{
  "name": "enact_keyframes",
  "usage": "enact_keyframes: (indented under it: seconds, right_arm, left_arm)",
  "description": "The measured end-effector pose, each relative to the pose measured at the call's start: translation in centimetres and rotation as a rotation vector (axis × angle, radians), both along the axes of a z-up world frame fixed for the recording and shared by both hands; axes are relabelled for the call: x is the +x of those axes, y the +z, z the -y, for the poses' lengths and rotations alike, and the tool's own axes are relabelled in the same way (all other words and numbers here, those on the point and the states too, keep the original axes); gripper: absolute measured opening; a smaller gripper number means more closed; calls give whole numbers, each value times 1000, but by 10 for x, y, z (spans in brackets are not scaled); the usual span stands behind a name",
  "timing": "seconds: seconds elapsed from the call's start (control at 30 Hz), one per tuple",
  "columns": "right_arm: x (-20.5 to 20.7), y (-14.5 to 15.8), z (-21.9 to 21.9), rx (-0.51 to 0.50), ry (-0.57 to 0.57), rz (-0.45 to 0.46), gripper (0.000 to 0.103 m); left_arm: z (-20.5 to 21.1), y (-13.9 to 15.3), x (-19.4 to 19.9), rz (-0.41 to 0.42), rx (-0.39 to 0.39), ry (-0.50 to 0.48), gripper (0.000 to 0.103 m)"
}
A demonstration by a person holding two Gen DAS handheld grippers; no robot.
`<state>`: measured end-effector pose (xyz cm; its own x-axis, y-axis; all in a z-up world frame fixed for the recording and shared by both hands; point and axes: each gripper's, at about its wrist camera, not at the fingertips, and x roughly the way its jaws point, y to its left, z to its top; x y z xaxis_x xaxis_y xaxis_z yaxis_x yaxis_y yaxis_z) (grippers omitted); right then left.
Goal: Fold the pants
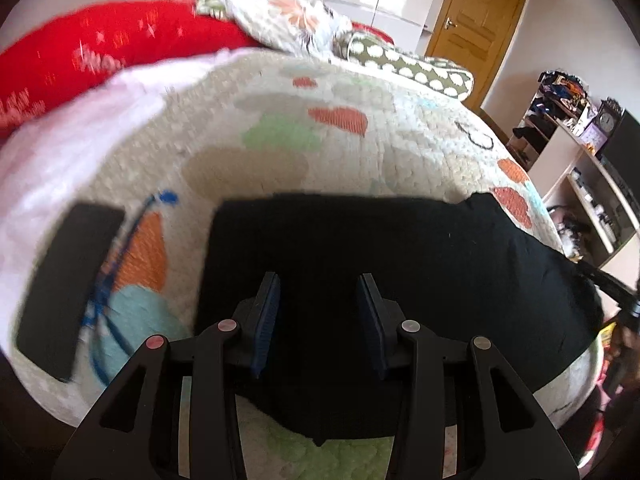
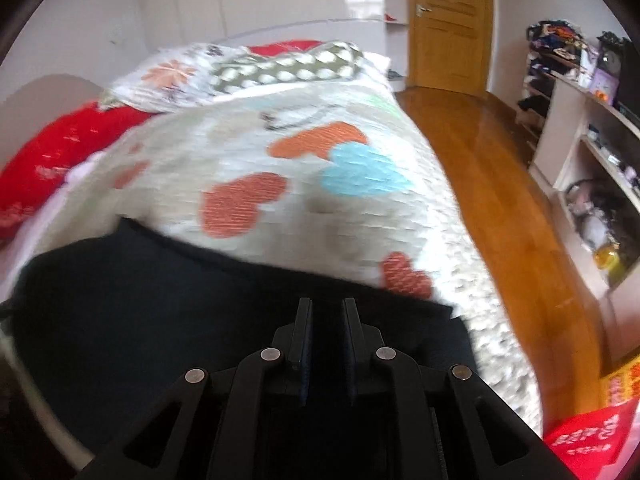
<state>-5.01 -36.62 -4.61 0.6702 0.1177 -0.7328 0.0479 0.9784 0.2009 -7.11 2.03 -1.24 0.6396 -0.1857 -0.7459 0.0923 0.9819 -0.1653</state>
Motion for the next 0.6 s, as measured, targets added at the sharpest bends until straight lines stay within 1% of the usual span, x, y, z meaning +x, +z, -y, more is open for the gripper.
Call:
enact_keyframes:
  seconds: [0.07, 0.17, 0.27, 0.33, 0.47, 0.57, 0.6]
  right_arm:
    - [-9, 8, -14, 11, 28, 22, 21]
    - [-14, 13, -32, 24, 71, 32, 27]
    - [-20, 15, -54, 12, 114, 40, 28]
    - [-24, 13, -65, -1, 129, 36, 29]
    - [-31, 1, -79, 35, 146, 18, 29]
    - [-27, -19, -85, 37, 144, -31, 30]
    - [-24, -25, -86, 30, 140, -46, 31]
  left_arm:
    - [1, 8, -2, 21, 17, -6, 39]
    - [2, 12, -3, 31, 25, -12, 39]
    - [3, 11, 2, 36, 43, -8, 39]
    - [3, 8, 6, 37, 42, -5, 39]
    - [-2, -4, 19, 22, 45, 23, 39]
    - [-4, -21, 38, -23, 61, 44, 39]
    - [-4, -25, 42, -27, 67, 48, 40]
